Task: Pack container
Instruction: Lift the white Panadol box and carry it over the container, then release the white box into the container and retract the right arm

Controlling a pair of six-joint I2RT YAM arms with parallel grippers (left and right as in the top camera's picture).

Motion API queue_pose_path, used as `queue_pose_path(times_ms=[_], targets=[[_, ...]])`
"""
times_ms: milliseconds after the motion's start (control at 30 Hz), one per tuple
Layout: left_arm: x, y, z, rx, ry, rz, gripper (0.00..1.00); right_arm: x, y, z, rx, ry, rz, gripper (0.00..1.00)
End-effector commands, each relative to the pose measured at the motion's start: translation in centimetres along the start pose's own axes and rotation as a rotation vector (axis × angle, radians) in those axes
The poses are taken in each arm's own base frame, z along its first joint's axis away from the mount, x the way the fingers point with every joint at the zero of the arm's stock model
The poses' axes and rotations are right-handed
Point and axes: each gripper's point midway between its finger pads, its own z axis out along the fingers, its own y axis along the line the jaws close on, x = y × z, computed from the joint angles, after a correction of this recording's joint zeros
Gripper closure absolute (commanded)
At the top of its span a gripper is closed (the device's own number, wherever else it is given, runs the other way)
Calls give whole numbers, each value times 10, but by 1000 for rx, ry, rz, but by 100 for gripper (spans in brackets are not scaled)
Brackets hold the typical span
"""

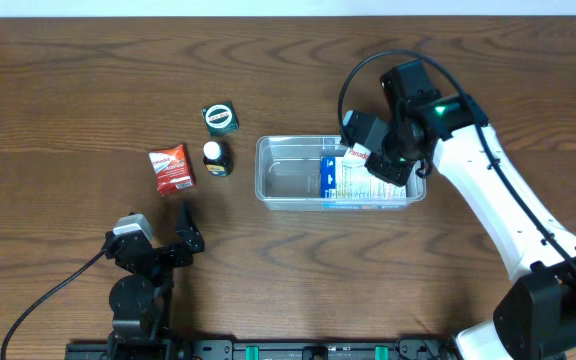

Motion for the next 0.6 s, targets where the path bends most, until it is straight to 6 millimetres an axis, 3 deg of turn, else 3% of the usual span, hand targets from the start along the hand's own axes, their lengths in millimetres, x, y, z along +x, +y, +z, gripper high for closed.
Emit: queue_pose_path(times_ms=[0, 267, 567], targets=[[14, 5, 1, -18, 41, 21, 2, 2, 7, 14, -18, -2, -112, 64], [14, 5, 1, -18, 41, 21, 2, 10, 3, 39, 9, -20, -217, 56], [14, 5, 1, -18, 41, 21, 2, 24, -9, 53, 46, -24, -220, 56]])
